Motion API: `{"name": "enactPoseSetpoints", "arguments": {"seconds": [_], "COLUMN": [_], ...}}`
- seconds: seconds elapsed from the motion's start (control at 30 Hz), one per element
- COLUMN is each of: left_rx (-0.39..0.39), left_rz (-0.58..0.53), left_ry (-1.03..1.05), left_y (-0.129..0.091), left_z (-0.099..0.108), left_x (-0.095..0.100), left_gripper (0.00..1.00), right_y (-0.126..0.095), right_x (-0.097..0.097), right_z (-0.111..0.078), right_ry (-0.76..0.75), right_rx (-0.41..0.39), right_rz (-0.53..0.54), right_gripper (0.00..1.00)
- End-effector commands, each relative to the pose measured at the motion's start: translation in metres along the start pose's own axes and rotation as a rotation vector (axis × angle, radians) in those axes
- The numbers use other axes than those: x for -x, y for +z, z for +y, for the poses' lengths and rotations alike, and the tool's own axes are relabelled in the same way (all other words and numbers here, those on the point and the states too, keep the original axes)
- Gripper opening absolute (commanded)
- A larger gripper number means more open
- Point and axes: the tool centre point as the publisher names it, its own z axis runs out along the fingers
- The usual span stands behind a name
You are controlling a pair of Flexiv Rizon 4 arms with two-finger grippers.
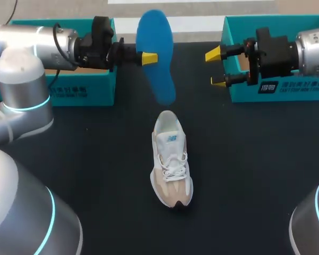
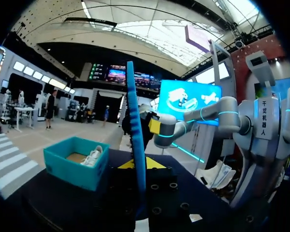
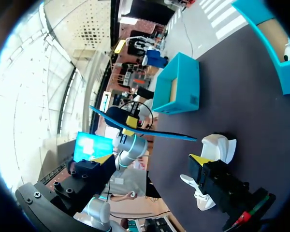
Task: Take the shoe out of the shoebox, open the shoe tongue, remove and reinsert the insole, then place the shoe into the shoebox
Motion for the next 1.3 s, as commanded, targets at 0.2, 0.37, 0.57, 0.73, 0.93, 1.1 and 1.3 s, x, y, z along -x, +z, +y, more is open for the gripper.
{"name": "enactPoseSetpoints", "arguments": {"seconds": [0.2, 0.37, 0.57, 0.73, 0.93, 1.1, 1.3], "left_rx": [-0.040, -0.040, -0.040, -0.069, -0.044, -0.004, 0.057], "left_rz": [-0.039, -0.039, -0.039, -0.035, -0.034, -0.039, -0.058], "left_ry": [0.725, 0.725, 0.725, 0.895, 1.146, 1.274, 1.396], "left_y": [0.000, 0.000, 0.000, 0.000, -0.001, -0.001, -0.003], "left_z": [0.003, 0.003, 0.003, 0.004, 0.015, 0.017, 0.021], "left_x": [-0.002, -0.002, -0.002, -0.007, -0.006, -0.003, 0.004], "left_gripper": [0.00, 0.00, 0.00, 0.00, 0.00, 0.00, 0.00], "right_y": [0.002, 0.002, 0.002, 0.002, 0.002, 0.002, 0.002], "right_x": [0.000, 0.000, 0.000, 0.000, 0.000, 0.000, 0.000], "right_z": [0.001, 0.001, 0.001, 0.001, 0.001, 0.001, 0.001], "right_ry": [0.000, 0.000, 0.000, 0.000, 0.000, 0.000, 0.000], "right_rx": [0.001, 0.001, 0.001, 0.001, 0.001, 0.001, 0.001], "right_rz": [0.000, 0.000, 0.000, 0.000, 0.000, 0.000, 0.000], "right_gripper": [1.00, 1.00, 1.00, 1.00, 1.00, 1.00, 1.00]}}
